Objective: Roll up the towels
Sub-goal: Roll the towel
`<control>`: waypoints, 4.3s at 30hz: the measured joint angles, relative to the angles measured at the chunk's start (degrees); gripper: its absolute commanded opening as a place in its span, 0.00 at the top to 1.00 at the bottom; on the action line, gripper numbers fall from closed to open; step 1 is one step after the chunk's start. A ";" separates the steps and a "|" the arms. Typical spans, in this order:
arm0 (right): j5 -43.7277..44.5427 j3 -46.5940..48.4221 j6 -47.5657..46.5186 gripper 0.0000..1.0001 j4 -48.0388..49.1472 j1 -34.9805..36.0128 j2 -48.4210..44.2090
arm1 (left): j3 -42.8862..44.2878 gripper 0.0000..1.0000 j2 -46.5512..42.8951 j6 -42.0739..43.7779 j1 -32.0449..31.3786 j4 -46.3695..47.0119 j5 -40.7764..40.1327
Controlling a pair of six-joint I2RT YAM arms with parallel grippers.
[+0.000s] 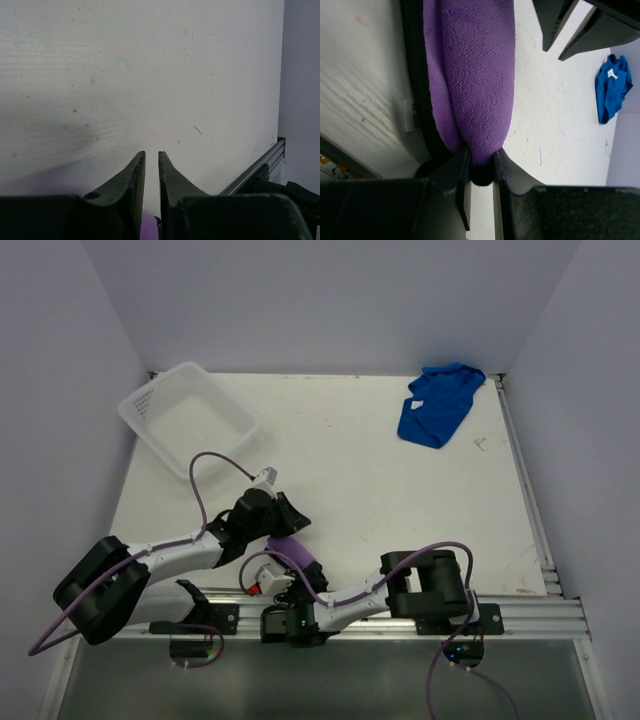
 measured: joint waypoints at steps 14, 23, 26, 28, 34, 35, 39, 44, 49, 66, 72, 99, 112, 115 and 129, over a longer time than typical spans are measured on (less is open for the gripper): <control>2.40 6.12 -0.87 0.90 -8.35 2.75 5.18 | -15.15 0.81 -6.58 -6.82 0.00 8.04 -1.11; 1.55 6.99 1.07 0.48 -10.75 2.82 4.72 | -19.15 0.83 -9.86 -9.92 -0.02 10.60 -3.26; 0.28 6.32 1.99 0.43 -11.13 2.82 2.54 | -19.65 0.83 -10.58 -9.99 -0.22 10.58 -4.28; -1.99 5.09 2.62 0.42 -10.84 2.82 -0.28 | -19.67 0.83 -10.84 -9.97 -0.70 10.49 -5.22; -10.73 -2.71 3.28 0.38 -6.99 2.84 -12.90 | -19.69 0.83 -10.99 -9.97 -1.81 10.34 -7.39; -12.07 -3.98 3.37 0.38 -6.38 2.82 -14.93 | -19.69 0.83 -10.99 -9.97 -1.97 10.34 -7.61; -18.69 -8.74 3.74 0.40 -2.01 1.75 -21.97 | -19.69 0.83 -11.10 -9.94 -2.40 10.29 -8.31; -33.14 -18.71 5.79 0.50 8.41 -7.26 -32.37 | -19.69 0.83 -11.39 -9.92 -2.78 10.12 -8.85; -48.85 -26.47 9.05 0.50 18.18 -19.69 -39.30 | -19.69 0.83 -12.13 -9.92 -2.91 9.35 -9.27; -77.90 -31.63 20.74 0.46 39.85 -35.85 -31.41 | -19.69 0.84 -13.66 -9.86 -3.39 7.56 -10.08; -80.89 -32.48 22.14 0.50 44.41 -35.98 -27.69 | -19.69 0.84 -14.23 -9.81 -3.45 6.84 -10.12; -70.29 -31.89 17.90 0.93 39.52 -25.09 -29.31 | -12.90 0.76 -15.85 -4.87 -3.78 -3.54 -13.68; -57.79 -27.65 13.64 1.00 29.92 -19.87 -30.77 | -0.44 0.71 -12.31 2.34 -2.16 -9.86 -18.27; -53.86 -26.80 13.03 1.00 28.22 -19.02 -30.77 | 0.83 0.71 -11.06 2.91 -1.86 -10.08 -18.23; -30.49 -20.28 9.05 1.00 18.23 -11.82 -27.54 | 4.07 0.71 -8.31 4.26 -1.18 -10.64 -17.22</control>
